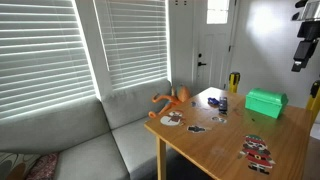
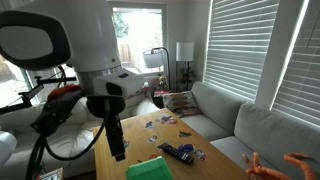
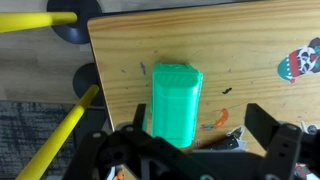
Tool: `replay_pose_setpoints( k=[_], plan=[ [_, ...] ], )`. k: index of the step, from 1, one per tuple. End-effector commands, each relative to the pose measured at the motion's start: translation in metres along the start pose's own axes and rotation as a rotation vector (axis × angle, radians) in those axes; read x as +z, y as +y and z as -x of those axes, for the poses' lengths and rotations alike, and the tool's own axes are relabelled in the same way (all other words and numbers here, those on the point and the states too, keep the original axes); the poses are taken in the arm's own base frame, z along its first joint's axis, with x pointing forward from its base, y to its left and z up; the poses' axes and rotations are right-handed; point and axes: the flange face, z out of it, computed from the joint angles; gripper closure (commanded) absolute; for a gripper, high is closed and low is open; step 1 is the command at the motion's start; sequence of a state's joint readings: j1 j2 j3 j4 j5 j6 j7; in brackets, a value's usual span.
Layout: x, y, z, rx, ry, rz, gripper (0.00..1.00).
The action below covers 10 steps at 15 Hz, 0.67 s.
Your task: Open the green lunch box
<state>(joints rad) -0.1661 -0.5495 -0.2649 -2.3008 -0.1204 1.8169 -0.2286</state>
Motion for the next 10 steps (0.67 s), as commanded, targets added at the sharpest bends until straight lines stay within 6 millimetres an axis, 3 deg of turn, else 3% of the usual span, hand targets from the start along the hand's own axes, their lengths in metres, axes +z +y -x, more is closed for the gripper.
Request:
replay_pose_setpoints(
  k=[1,6,10],
  plan=[
    [-0.001,0.0,0.0,0.0,-0.001,0.0,0.0],
    [-0.001,0.0,0.0,0.0,-0.001,0.0,0.0],
    [0.016,0.011,0.003,-0.013,-0.029,0.031,0.0]
  ],
)
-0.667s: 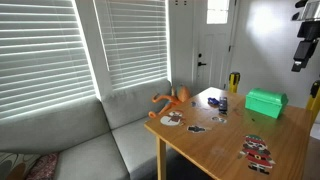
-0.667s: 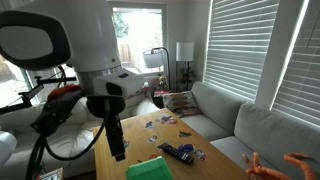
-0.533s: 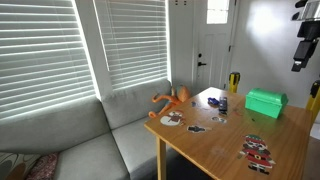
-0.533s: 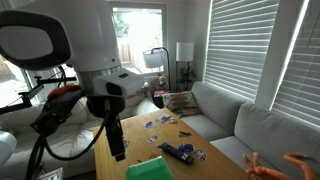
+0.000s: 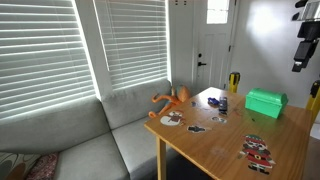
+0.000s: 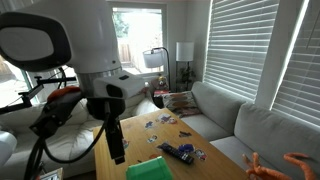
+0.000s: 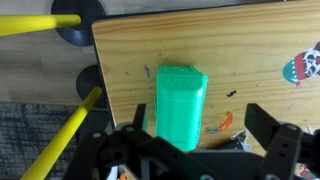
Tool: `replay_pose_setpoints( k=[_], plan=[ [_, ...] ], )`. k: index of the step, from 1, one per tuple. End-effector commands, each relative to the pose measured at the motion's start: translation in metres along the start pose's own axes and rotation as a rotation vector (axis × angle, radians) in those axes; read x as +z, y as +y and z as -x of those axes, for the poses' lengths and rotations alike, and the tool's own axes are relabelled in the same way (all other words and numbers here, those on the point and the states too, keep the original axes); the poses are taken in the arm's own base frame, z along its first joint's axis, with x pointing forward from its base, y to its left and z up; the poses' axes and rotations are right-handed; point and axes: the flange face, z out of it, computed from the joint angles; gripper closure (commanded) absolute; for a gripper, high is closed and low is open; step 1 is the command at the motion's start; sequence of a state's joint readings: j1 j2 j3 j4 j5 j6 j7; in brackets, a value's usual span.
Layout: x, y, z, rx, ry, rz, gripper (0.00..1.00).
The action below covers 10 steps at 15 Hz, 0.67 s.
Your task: Open the green lunch box
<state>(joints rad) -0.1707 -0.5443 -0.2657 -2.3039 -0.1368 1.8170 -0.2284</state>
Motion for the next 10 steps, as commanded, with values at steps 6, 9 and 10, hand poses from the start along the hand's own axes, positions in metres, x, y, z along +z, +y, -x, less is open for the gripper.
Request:
replay_pose_setpoints(
  k=[6,9,10],
  plan=[
    [0.052,0.017,0.0,-0.056,-0.036,-0.004,0.0],
    [0.071,0.02,-0.005,-0.08,-0.035,0.007,0.0],
    [0.078,0.022,-0.008,-0.088,-0.027,0.0,0.0]
  ],
)
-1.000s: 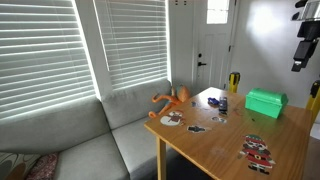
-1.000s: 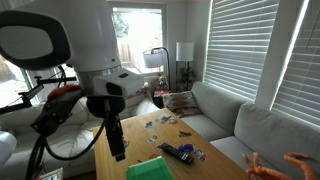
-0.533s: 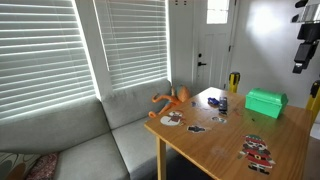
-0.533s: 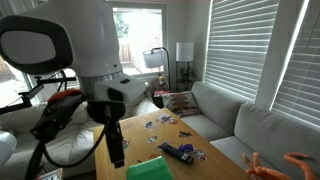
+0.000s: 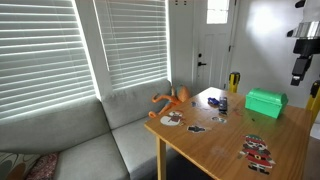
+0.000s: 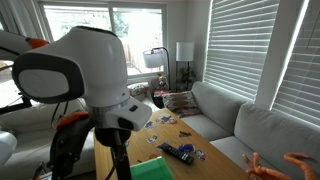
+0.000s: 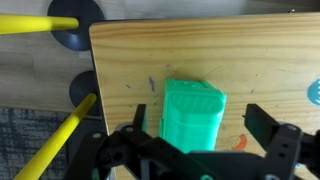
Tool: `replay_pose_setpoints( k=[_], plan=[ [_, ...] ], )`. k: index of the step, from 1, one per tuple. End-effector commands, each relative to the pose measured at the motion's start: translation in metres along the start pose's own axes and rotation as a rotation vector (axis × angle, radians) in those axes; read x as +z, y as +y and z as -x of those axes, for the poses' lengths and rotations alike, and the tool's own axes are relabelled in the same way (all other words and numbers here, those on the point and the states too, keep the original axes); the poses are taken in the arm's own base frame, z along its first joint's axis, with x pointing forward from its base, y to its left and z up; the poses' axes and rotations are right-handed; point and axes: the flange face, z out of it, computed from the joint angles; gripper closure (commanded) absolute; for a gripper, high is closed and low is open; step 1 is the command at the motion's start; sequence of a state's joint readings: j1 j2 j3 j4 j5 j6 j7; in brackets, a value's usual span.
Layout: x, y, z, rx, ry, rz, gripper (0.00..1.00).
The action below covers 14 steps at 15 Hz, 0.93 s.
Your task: Open the green lunch box
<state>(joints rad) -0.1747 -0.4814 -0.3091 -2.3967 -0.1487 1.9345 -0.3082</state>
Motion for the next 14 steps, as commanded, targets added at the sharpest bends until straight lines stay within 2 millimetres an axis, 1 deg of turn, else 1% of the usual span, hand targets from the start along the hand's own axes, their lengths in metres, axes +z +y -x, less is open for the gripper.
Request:
replay_pose_setpoints(
  k=[1,3,8,10,14],
  plan=[
    [0.021,0.009,-0.006,-0.04,0.016,0.012,0.0],
    [0.031,0.012,-0.011,-0.036,0.021,0.007,0.0],
    [0.056,0.011,-0.017,-0.038,0.008,-0.037,0.0],
    [0.063,0.011,-0.022,-0.036,0.008,-0.04,0.0],
    [0.069,0.007,-0.032,-0.035,0.021,-0.049,0.0]
  ],
)
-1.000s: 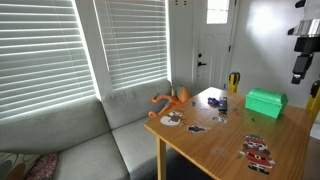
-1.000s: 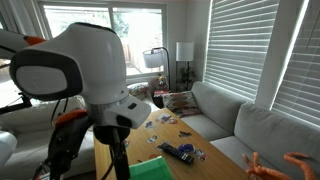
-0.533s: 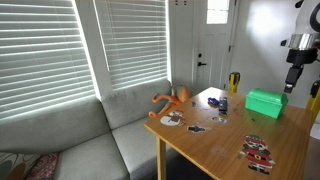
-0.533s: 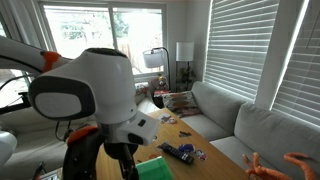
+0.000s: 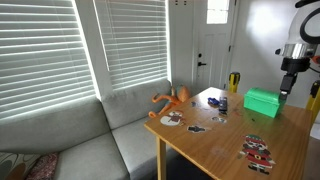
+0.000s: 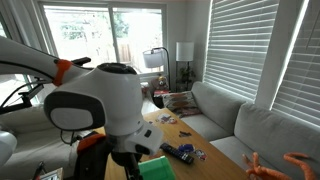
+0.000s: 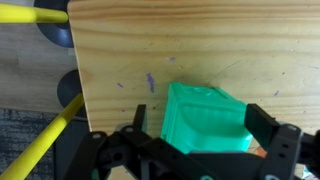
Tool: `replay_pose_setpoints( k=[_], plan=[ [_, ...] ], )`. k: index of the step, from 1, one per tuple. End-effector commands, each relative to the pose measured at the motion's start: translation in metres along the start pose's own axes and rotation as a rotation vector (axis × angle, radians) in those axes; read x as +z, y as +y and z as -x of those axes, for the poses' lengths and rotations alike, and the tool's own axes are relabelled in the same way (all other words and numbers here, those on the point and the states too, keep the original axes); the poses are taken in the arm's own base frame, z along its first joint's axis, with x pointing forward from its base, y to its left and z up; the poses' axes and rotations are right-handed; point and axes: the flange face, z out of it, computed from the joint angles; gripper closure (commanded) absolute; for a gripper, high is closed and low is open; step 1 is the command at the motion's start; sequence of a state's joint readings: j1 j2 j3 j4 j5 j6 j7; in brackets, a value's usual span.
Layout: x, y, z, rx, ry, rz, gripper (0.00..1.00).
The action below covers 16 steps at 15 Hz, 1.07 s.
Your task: Open the green lunch box
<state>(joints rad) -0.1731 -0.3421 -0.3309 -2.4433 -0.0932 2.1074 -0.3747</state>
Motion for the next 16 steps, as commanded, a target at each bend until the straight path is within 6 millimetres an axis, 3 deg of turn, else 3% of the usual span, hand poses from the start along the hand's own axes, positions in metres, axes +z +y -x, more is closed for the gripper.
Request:
replay_pose_setpoints(
  k=[1,7,16],
  plan=[
    [0.008,0.0,-0.01,-0.007,0.025,-0.023,0.0],
    [0.014,-0.015,-0.015,0.033,0.008,-0.084,0.0],
    [0.005,-0.022,-0.03,0.075,0.061,-0.04,0.0]
  ],
)
